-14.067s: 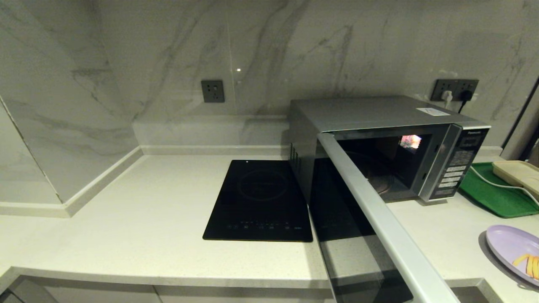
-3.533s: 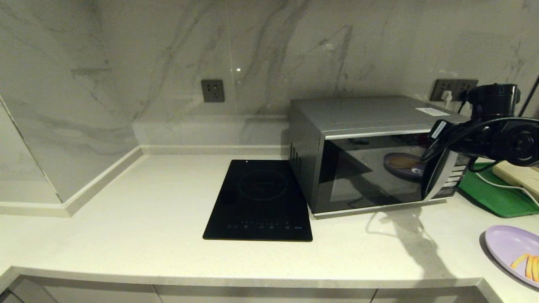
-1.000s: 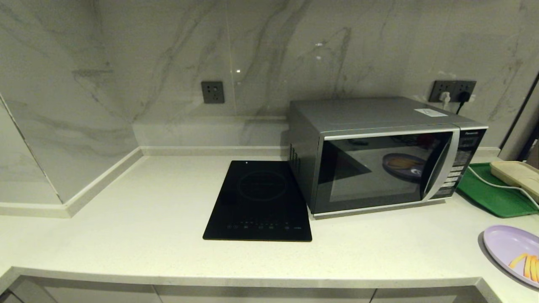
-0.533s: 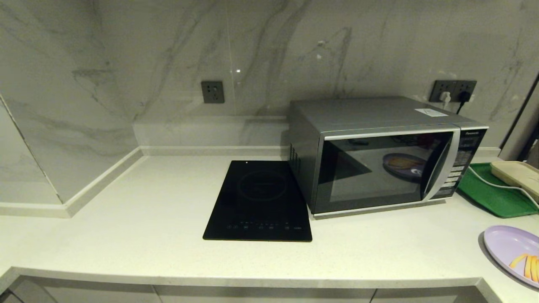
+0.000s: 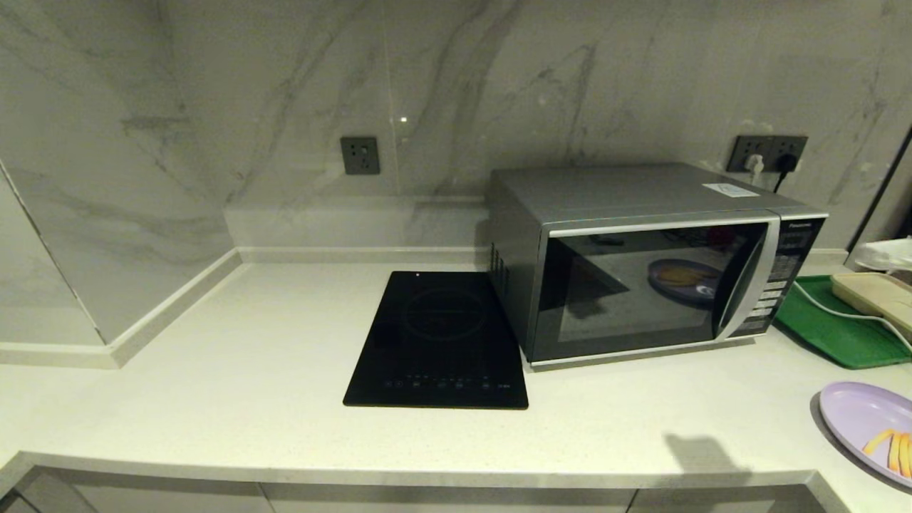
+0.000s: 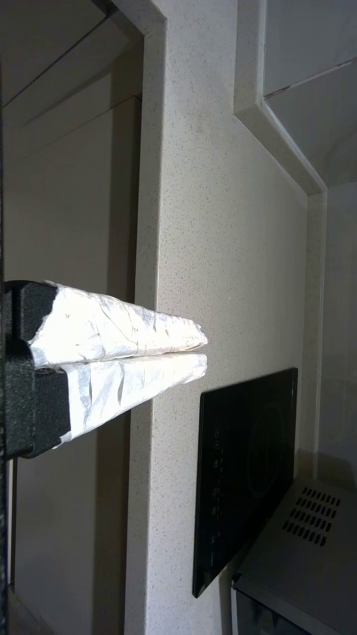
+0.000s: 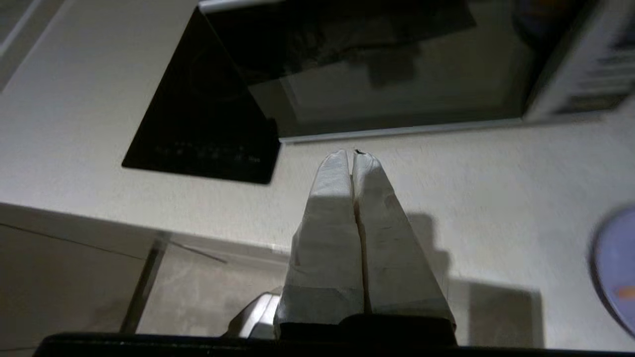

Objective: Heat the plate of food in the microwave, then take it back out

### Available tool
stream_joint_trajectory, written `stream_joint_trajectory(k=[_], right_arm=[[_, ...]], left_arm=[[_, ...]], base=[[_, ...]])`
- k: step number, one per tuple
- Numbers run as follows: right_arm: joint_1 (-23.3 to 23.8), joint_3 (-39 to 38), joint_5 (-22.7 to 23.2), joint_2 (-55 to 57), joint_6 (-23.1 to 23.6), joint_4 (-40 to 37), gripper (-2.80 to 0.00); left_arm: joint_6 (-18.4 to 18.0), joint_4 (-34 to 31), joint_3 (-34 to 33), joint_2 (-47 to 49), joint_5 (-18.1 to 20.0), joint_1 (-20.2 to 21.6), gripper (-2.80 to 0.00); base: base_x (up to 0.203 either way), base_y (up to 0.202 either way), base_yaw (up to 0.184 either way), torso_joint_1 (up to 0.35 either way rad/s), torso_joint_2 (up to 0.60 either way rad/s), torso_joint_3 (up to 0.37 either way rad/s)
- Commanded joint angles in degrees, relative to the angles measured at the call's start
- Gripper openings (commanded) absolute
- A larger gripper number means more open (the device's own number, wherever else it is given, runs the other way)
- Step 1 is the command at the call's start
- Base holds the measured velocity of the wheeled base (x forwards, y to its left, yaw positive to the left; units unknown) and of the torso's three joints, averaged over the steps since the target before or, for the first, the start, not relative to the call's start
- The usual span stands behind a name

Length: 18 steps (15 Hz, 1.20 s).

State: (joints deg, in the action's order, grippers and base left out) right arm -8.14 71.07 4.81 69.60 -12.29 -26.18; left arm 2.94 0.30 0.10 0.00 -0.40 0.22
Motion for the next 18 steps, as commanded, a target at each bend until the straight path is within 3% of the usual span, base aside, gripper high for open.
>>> stream_joint_trajectory(k=[1, 3, 5, 9, 12, 16, 18], right_arm=[[-8.2, 2.0, -3.6, 15.5, -0.8, 9.3, -2.8], [-12.4, 5.3, -5.2, 21.2, -1.9, 12.5, -2.8], [-13.2, 5.2, -5.5, 21.1, -3.6, 13.2, -2.8], [-11.2, 2.1, -5.8, 3.6, -2.8, 10.4, -2.8], [-9.8, 1.8, -7.7, -14.3, -0.5, -2.0, -2.8], [-8.3, 4.5, -13.1, -36.3, 0.6, -26.5, -2.8], [-3.3, 5.8, -14.8, -44.3, 1.0, -35.9, -2.8]], left_arm=[[0.0, 0.0, 0.0, 0.0, 0.0, 0.0, -2.8], [0.0, 0.0, 0.0, 0.0, 0.0, 0.0, -2.8], [0.0, 0.0, 0.0, -0.1, 0.0, 0.0, -2.8], [0.0, 0.0, 0.0, -0.1, 0.0, 0.0, -2.8], [0.0, 0.0, 0.0, 0.0, 0.0, 0.0, -2.8], [0.0, 0.0, 0.0, -0.1, 0.0, 0.0, -2.8], [0.0, 0.0, 0.0, -0.1, 0.0, 0.0, -2.8]], base=[[0.0, 0.0, 0.0, 0.0, 0.0, 0.0], [0.0, 0.0, 0.0, 0.0, 0.0, 0.0], [0.0, 0.0, 0.0, 0.0, 0.0, 0.0], [0.0, 0.0, 0.0, 0.0, 0.0, 0.0], [0.0, 0.0, 0.0, 0.0, 0.0, 0.0], [0.0, 0.0, 0.0, 0.0, 0.0, 0.0], [0.0, 0.0, 0.0, 0.0, 0.0, 0.0]])
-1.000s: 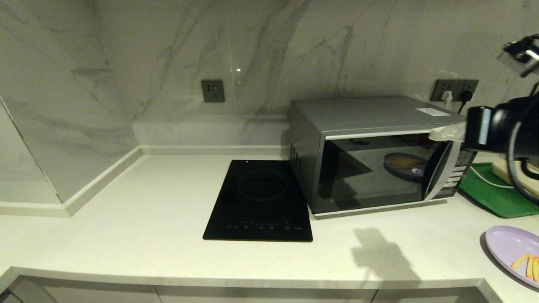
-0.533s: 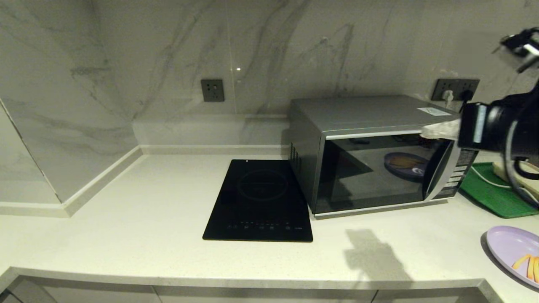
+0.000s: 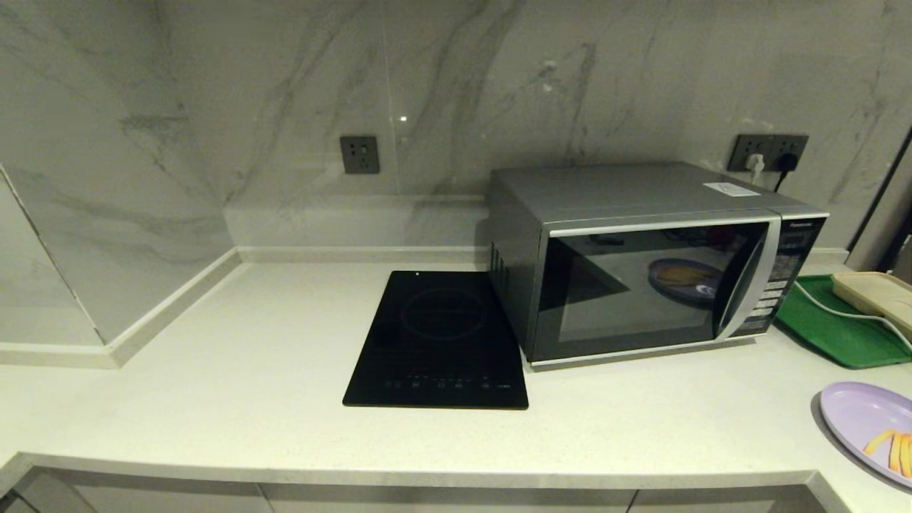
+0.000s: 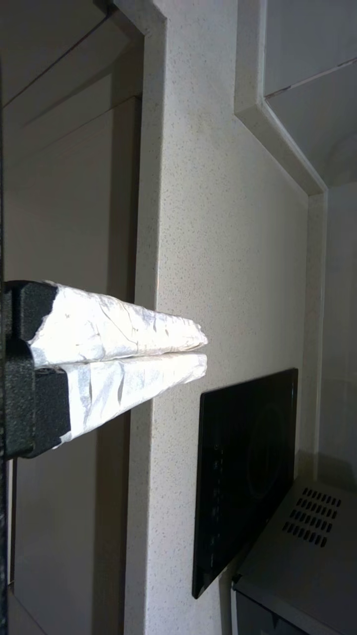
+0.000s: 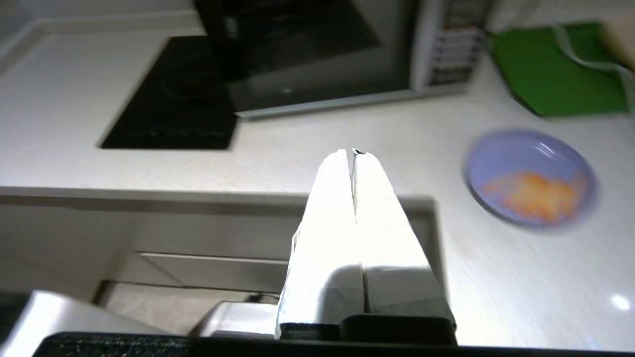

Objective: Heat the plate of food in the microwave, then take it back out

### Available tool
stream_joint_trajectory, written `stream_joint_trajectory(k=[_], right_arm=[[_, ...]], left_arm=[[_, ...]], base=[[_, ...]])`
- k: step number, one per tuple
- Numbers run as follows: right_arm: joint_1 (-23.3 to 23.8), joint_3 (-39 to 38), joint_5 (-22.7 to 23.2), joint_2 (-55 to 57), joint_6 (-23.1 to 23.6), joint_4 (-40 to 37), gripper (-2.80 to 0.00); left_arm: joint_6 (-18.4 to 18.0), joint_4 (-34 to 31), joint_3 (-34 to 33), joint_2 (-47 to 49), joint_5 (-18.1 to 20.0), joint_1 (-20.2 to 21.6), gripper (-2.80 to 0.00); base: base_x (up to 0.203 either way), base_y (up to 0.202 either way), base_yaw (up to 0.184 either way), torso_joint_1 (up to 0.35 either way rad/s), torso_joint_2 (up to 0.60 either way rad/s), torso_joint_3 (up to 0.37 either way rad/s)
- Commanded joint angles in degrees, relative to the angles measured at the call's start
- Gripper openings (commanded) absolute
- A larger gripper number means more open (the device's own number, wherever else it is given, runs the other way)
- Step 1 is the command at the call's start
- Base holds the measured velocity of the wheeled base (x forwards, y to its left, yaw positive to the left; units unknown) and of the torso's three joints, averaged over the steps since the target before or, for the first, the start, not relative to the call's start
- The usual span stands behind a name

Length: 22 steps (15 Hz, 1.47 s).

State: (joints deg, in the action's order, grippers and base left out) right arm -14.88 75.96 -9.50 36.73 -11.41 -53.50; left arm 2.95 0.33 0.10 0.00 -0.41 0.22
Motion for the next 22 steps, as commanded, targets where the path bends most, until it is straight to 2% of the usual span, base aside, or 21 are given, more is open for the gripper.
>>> stream_joint_trajectory(k=[1, 3, 9, 11, 14, 19, 22], right_arm=[[7.5, 1.1, -0.1, -14.0, 0.8, -11.3, -2.8], [11.9, 0.2, 2.5, -20.0, 3.0, -14.6, -2.8], [14.4, -12.0, 4.1, -36.7, 6.3, -16.1, -2.8], [14.5, -16.2, 6.6, -36.8, 4.5, -12.0, -2.8], [14.5, -30.4, 8.0, -36.7, 4.2, 1.9, -2.8], [14.5, -62.3, 6.4, -36.7, 6.4, 40.5, -2.8], [14.5, -75.3, 5.7, -36.7, 8.6, 58.1, -2.8]], left_arm=[[0.0, 0.0, 0.0, 0.0, 0.0, 0.0, -2.8], [0.0, 0.0, 0.0, 0.0, 0.0, 0.0, -2.8], [0.0, 0.0, 0.0, 0.0, 0.0, 0.0, -2.8], [0.0, 0.0, 0.0, 0.0, 0.0, 0.0, -2.8], [0.0, 0.0, 0.0, 0.0, 0.0, 0.0, -2.8], [0.0, 0.0, 0.0, -0.1, 0.0, 0.0, -2.8], [0.0, 0.0, 0.0, 0.0, 0.0, 0.0, -2.8]], base=[[0.0, 0.0, 0.0, 0.0, 0.0, 0.0], [0.0, 0.0, 0.0, 0.0, 0.0, 0.0], [0.0, 0.0, 0.0, 0.0, 0.0, 0.0], [0.0, 0.0, 0.0, 0.0, 0.0, 0.0], [0.0, 0.0, 0.0, 0.0, 0.0, 0.0], [0.0, 0.0, 0.0, 0.0, 0.0, 0.0], [0.0, 0.0, 0.0, 0.0, 0.0, 0.0]])
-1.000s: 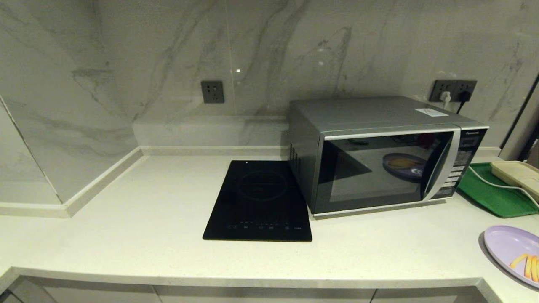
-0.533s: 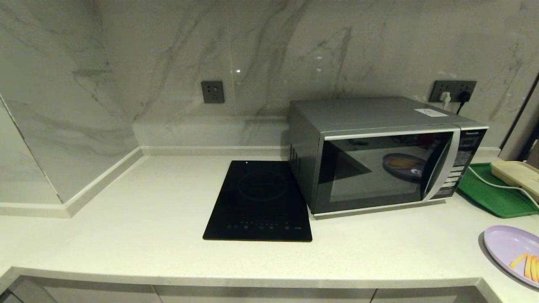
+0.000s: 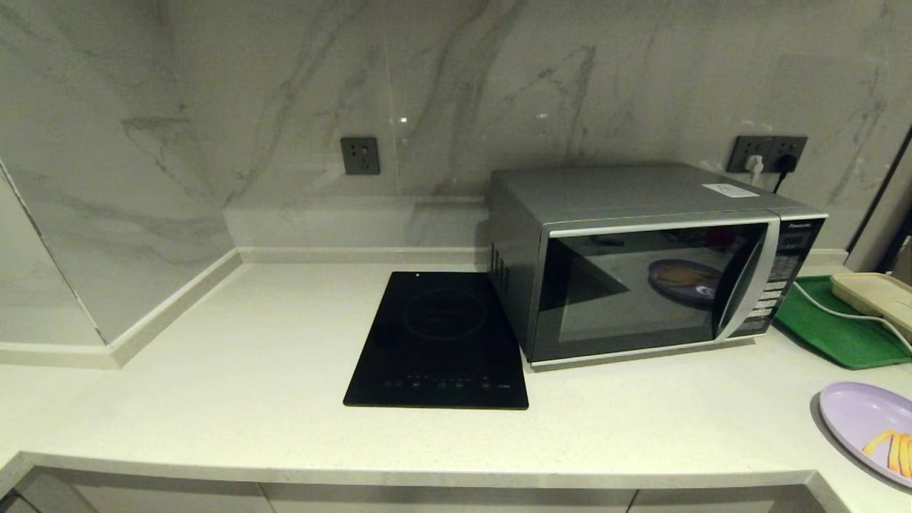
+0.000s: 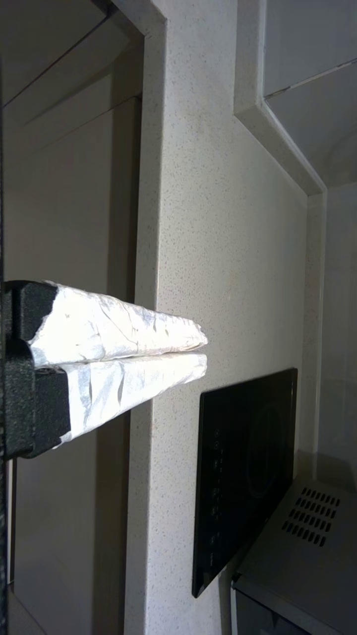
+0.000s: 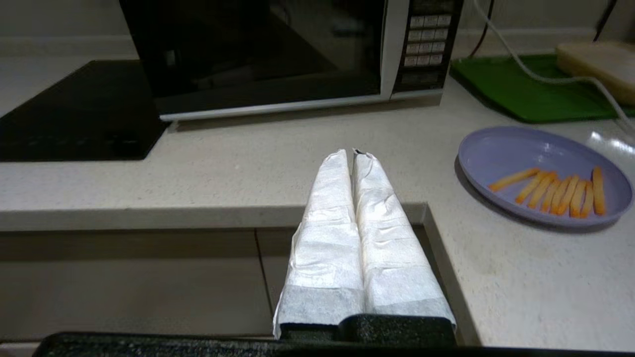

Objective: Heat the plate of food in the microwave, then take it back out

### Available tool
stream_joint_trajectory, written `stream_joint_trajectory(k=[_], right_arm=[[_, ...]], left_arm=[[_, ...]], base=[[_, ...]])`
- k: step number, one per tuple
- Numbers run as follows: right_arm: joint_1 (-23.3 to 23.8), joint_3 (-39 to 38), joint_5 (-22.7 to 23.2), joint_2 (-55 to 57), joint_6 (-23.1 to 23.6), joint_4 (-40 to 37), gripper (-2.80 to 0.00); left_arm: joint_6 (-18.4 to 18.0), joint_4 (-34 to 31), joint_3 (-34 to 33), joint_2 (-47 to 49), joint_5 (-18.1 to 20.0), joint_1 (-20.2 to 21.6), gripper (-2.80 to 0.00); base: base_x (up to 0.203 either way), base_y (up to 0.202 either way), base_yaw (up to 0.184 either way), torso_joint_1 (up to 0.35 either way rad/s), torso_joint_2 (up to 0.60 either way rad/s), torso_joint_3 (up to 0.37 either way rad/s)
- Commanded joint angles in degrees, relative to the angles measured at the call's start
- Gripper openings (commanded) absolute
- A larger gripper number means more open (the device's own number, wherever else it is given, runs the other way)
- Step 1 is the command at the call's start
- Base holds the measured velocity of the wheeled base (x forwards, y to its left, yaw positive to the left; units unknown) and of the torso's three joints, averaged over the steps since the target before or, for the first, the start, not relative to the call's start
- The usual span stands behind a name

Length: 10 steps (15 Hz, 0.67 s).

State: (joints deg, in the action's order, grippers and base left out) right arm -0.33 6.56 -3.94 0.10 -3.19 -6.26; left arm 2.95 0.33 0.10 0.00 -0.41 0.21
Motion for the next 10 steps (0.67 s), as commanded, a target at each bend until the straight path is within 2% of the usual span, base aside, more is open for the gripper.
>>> stream_joint_trajectory(k=[1, 4, 7, 10], right_arm=[[0.0, -6.6, 0.6, -0.1, 0.9, 12.0, -2.8], [0.0, -6.6, 2.1, 0.0, 1.5, 6.0, -2.8], [0.0, -6.7, 2.5, 0.0, 3.5, 6.2, -2.8], [0.0, -6.7, 2.5, 0.0, 3.2, 6.2, -2.8]], left_arm=[[0.0, 0.0, 0.0, 0.0, 0.0, 0.1, -2.8], [0.0, 0.0, 0.0, 0.0, 0.0, 0.1, -2.8], [0.0, 0.0, 0.0, 0.0, 0.0, 0.0, -2.8], [0.0, 0.0, 0.0, -0.1, 0.0, 0.1, -2.8]], base=[[0.0, 0.0, 0.0, 0.0, 0.0, 0.0], [0.0, 0.0, 0.0, 0.0, 0.0, 0.0], [0.0, 0.0, 0.0, 0.0, 0.0, 0.0], [0.0, 0.0, 0.0, 0.0, 0.0, 0.0]])
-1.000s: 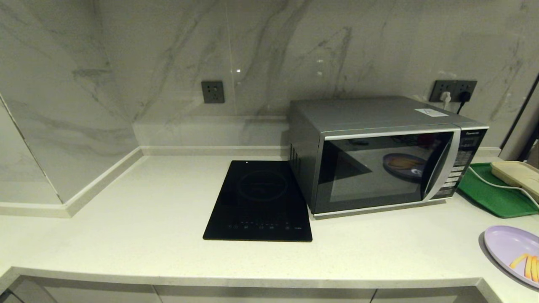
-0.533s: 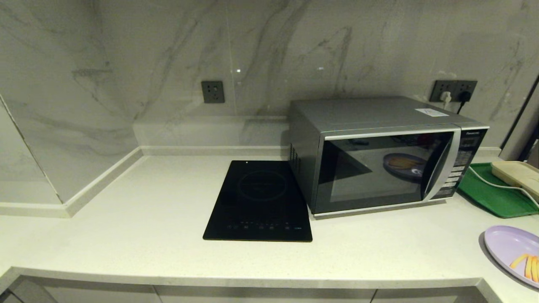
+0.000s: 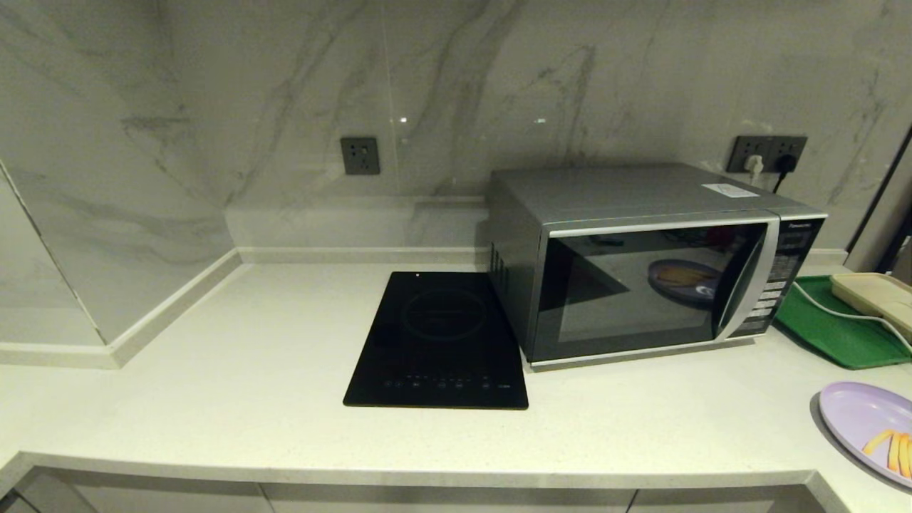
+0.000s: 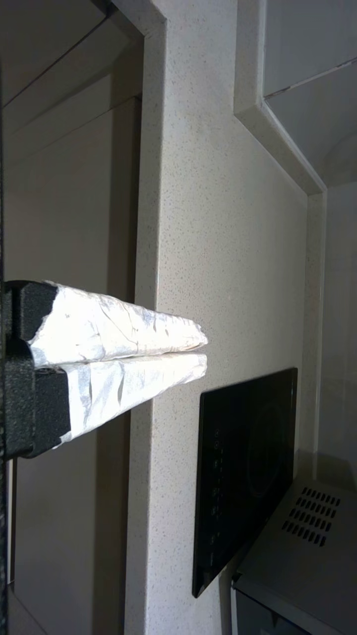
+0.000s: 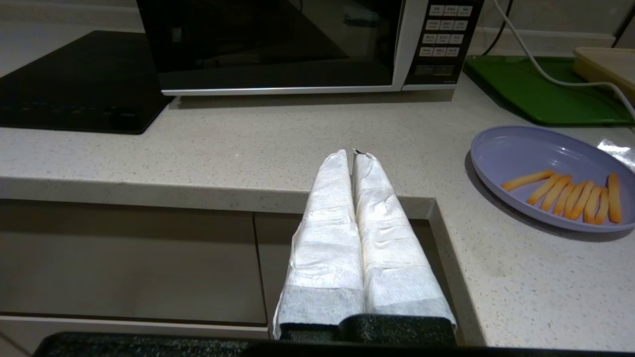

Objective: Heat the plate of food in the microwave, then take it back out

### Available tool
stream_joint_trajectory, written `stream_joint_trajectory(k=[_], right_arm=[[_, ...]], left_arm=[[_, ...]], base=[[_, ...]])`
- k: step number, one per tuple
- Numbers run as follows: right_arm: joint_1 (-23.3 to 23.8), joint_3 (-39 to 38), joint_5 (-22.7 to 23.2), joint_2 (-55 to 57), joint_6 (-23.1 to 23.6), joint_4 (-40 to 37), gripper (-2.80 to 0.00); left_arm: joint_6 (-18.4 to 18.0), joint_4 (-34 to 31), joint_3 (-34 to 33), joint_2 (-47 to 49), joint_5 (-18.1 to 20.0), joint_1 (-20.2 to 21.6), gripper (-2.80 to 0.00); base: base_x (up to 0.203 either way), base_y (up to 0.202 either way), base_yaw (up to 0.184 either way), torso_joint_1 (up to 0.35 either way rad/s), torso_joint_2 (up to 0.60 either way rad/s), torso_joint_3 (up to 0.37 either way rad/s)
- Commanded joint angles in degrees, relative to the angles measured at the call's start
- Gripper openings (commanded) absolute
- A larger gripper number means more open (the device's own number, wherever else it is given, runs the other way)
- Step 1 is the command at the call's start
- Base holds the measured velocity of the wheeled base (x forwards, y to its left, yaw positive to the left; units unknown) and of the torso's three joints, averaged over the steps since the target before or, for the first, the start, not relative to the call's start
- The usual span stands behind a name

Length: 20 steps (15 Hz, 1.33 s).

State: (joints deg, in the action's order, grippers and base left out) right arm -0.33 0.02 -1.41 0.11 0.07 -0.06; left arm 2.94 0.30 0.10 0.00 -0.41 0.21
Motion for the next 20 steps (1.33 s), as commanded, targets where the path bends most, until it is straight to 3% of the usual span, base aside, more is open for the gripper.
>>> stream_joint_trajectory(k=[1, 20], right_arm=[[0.0, -0.1, -0.1, 0.0, -0.4, 0.0, -2.8], [0.0, -0.1, -0.2, 0.0, -1.2, 0.0, -2.8]], left_arm=[[0.0, 0.0, 0.0, 0.0, 0.0, 0.0, -2.8], [0.0, 0.0, 0.0, 0.0, 0.0, 0.1, -2.8]], base=[[0.0, 0.0, 0.0, 0.0, 0.0, 0.0], [0.0, 0.0, 0.0, 0.0, 0.0, 0.0]])
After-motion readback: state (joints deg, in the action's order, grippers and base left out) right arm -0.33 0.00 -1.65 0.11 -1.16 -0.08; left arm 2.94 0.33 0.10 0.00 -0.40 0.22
